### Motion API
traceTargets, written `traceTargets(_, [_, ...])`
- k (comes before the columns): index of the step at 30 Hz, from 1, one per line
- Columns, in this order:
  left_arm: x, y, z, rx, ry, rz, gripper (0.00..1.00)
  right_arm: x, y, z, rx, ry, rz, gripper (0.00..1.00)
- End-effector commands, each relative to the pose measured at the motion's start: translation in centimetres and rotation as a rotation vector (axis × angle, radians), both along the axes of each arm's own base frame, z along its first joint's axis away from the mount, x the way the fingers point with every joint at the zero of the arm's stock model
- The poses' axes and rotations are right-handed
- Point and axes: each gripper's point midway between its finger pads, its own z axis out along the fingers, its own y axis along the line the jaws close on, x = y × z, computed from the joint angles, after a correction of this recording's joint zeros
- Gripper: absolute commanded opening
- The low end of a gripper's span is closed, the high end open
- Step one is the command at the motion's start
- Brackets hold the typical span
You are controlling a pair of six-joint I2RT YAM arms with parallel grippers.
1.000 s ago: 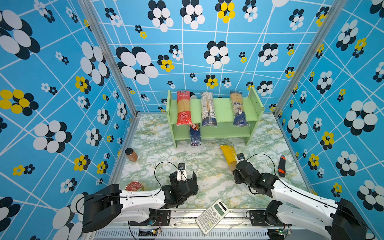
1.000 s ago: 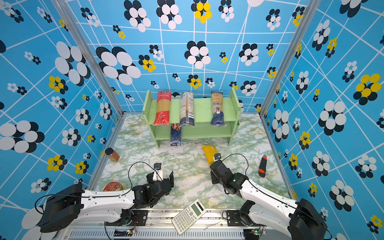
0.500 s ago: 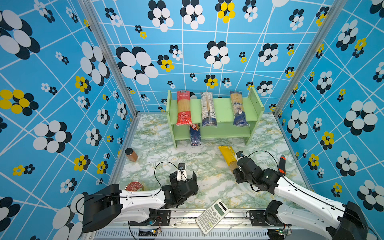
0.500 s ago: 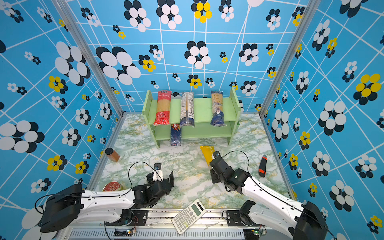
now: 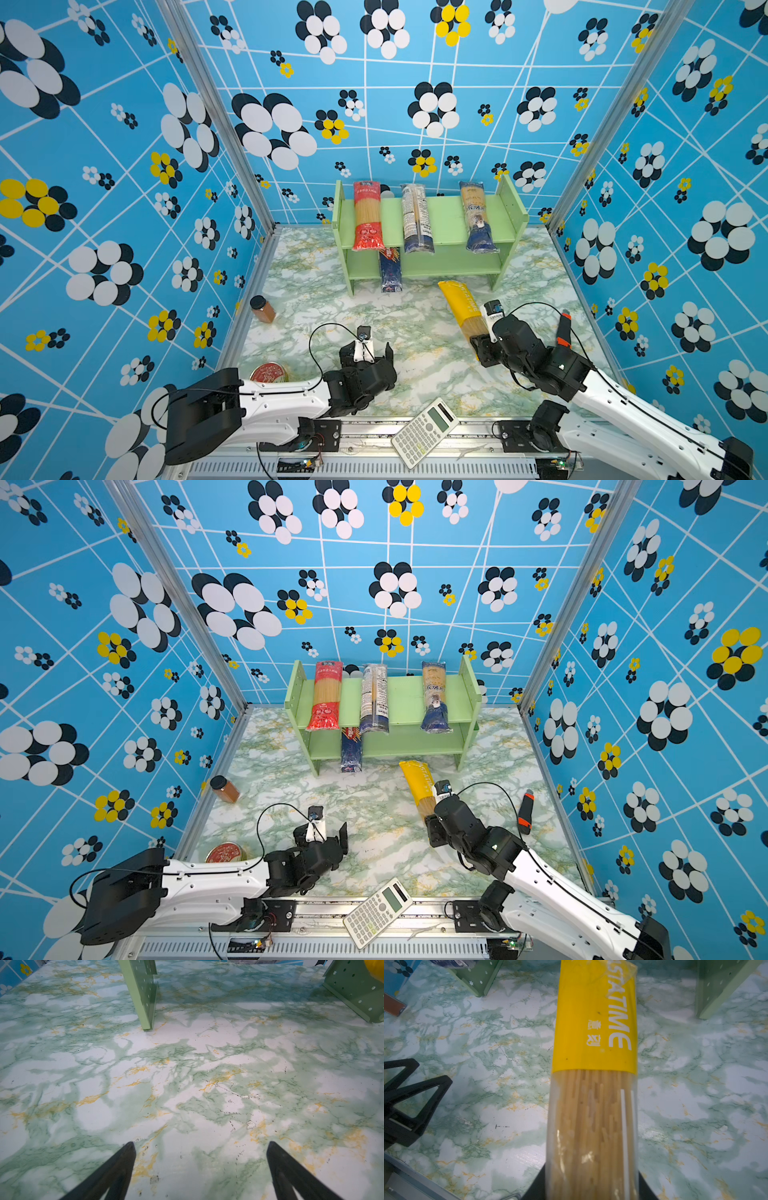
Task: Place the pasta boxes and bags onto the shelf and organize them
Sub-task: 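Carry the upright Pastatime bag toward the shelf's lower tier with the right gripper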
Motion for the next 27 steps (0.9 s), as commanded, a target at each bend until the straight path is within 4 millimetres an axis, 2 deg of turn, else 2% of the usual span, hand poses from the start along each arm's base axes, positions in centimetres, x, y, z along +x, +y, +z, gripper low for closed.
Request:
traceTargets(1, [0.5, -0.2, 0.8, -0.005, -0.02, 0.012, 0.99, 2.0, 1.9, 6.0, 0.164, -0.161, -0.011, 0.0])
traceTargets(16, [0.5, 0.0, 1.3, -0.002, -0.053, -0.017, 0.99, 2.9, 1.9, 9.0, 0.198, -0.243, -0.03, 0.0])
traceTargets(22, [0.6, 0.8, 1.8, -0.009, -0.067, -0.012, 0.99, 4.1, 2.4, 10.1, 0.2, -0.275, -0.059, 0.0])
traceTargets(27, [0.8, 1.3, 1.8, -0.022, -0.065, -0.008, 0.99, 5.7, 2.9, 10.3, 0.169, -0.293, -0.089, 0.0])
